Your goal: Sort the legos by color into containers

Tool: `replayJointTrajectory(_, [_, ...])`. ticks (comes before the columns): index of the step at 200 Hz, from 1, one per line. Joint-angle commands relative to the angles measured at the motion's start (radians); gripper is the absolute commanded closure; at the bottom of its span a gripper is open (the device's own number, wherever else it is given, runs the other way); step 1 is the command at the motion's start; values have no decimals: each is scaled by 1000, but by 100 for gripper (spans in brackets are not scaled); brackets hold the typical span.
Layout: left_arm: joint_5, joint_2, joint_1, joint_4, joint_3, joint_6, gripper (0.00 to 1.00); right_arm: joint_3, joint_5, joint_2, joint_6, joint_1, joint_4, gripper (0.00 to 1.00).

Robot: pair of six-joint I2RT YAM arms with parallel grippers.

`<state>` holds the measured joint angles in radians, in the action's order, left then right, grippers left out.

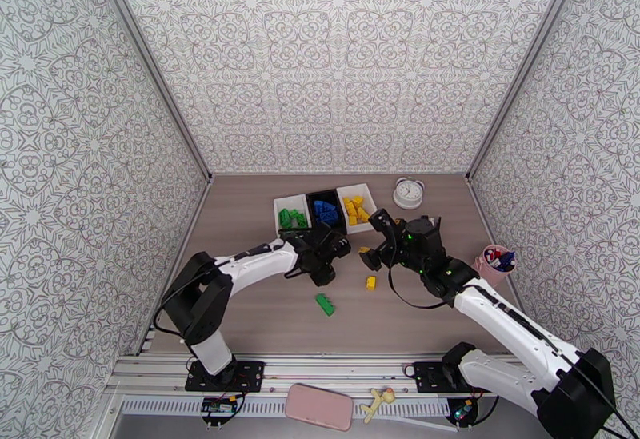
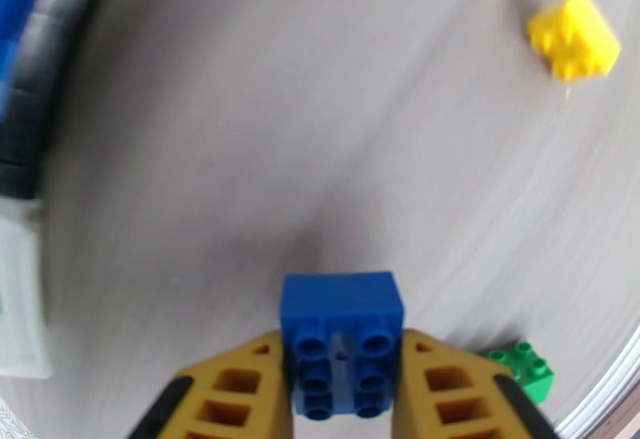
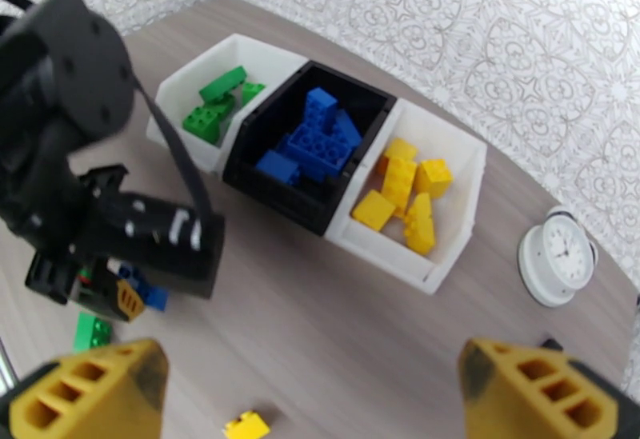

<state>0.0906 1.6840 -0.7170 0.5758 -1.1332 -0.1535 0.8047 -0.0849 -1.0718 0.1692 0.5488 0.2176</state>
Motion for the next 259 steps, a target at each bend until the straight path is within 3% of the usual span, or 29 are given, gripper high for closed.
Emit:
replayJointTrajectory(1, [-18, -71, 34, -200, 31, 77, 77, -7, -25, 7, -32, 0, -49, 0])
replayJointTrajectory(41, [-35, -82, 104, -433, 30, 157, 77, -12, -66, -28, -91, -1, -133, 0])
replayJointTrajectory(137, [-39, 225, 227, -530, -271, 140, 76, 5, -90, -117, -161, -1, -218, 0])
replayJointTrajectory(188, [51, 395, 280, -518, -440, 152, 73, -1, -73, -123, -165, 0, -217, 0])
replayJointTrajectory(221, [103, 434, 295, -550, -468, 138, 60, -4, -53, -97, -155, 0, -198, 1])
replayJointTrajectory(259, [143, 388, 298, -574, -435, 128, 39, 7, 26, -67, -168, 0, -118, 0])
